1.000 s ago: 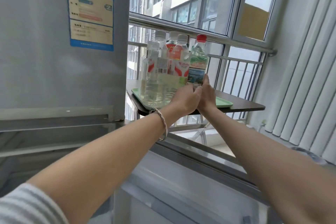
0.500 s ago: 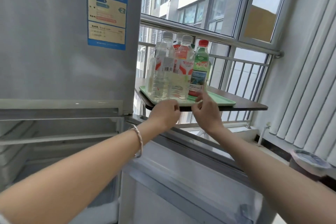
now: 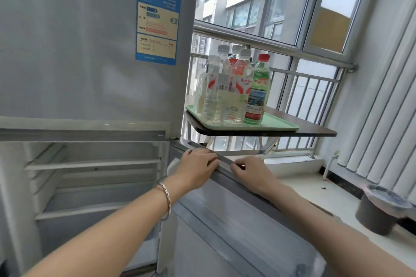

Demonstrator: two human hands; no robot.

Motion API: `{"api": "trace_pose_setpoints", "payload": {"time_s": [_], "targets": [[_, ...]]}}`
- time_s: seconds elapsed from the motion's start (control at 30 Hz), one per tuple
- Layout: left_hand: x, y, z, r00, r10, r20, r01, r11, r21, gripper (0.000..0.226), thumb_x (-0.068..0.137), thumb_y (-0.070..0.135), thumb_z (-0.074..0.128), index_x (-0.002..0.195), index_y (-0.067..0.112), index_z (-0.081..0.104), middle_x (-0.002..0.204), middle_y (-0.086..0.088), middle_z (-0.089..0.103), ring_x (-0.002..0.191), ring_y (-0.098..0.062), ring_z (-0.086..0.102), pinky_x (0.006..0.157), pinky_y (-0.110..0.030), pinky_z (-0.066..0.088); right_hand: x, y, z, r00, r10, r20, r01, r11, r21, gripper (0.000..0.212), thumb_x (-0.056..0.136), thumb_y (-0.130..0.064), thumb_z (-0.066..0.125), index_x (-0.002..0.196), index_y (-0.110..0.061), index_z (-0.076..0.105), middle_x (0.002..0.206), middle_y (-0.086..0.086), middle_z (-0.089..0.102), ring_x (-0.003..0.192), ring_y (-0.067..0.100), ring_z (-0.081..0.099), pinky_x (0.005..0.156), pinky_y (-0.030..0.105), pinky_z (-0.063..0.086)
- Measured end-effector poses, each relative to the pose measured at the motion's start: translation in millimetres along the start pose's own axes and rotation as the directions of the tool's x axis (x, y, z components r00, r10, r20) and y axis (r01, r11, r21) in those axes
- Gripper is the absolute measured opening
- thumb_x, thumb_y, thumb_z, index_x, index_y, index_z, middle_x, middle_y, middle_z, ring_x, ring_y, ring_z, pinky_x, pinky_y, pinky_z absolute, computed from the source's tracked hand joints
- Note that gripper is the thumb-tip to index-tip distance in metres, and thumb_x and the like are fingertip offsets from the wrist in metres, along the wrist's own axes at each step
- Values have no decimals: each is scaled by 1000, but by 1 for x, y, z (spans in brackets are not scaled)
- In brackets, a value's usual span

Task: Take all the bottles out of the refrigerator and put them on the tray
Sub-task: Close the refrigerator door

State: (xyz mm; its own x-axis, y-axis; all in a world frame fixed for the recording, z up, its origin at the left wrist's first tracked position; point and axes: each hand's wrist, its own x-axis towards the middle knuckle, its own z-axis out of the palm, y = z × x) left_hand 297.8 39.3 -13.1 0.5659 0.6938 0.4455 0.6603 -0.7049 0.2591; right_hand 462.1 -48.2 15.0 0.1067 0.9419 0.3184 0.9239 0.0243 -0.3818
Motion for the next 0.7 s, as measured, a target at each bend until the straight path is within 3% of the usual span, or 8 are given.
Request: {"api": "trace_pose_setpoints", "payload": {"time_s": [0.13,0.23,0.4,0.5,0.57,0.63,0.7], "targets": [[-11,-10,3,991,42,-128,-60,989,-137,34,97,41,38,99,27,69,103,13,65,108,-9,54,103,-36,37,-19,-24,6,999,37,-40,-39,999,-32,39,95,-24,48,64,-7,63,66,10,59,69,25,54,66,35,40],[-20,-17,0,989,55,-139,-83,975,-204,35,96,39,37,89,26,69,97,13,66,100,-8,55,101,-40,38,-30,-45,12,992,100,-73,-104,993,-48,45,95,-25,48,51,-15,48,64,10,53,69,26,51,64,31,34],[-37,-24,-25,996,37,-80,-56,966,-253,36,94,47,44,101,26,72,108,10,69,104,-11,59,110,-42,28,-40,-85,22,982,171,-77,-182,969,-166,41,97,-35,46,89,-3,69,93,19,68,95,34,62,70,30,32],[-47,-32,-40,1000,17,-2,-17,960,-279,39,83,63,50,90,29,68,90,12,66,89,-12,58,109,-47,31,-51,-103,16,983,182,23,-178,976,-122,40,96,-37,49,76,-7,66,70,8,58,80,30,57,62,30,33],[-54,-41,-51,999,-3,50,17,959,-283,40,75,66,51,93,34,65,98,11,67,98,-14,59,111,-47,29,-59,-113,15,986,146,74,-140,987,-82,45,97,-35,49,66,-6,62,64,8,56,75,28,56,57,32,35],[-62,-50,-63,993,-18,114,48,964,-261,48,72,63,48,106,33,65,114,8,67,113,-18,58,113,-48,24,-63,-123,20,992,64,109,-58,997,-57,46,98,-33,48,75,0,70,93,15,71,101,27,63,76,32,45],[-70,-60,-76,981,-39,192,86,966,-243,58,71,60,47,120,31,63,131,6,61,126,-19,51,115,-49,23,-60,-134,28,996,-29,90,34,998,-56,41,98,-34,48,90,-6,78,140,13,57,135,20,45,104,33,37]]}}
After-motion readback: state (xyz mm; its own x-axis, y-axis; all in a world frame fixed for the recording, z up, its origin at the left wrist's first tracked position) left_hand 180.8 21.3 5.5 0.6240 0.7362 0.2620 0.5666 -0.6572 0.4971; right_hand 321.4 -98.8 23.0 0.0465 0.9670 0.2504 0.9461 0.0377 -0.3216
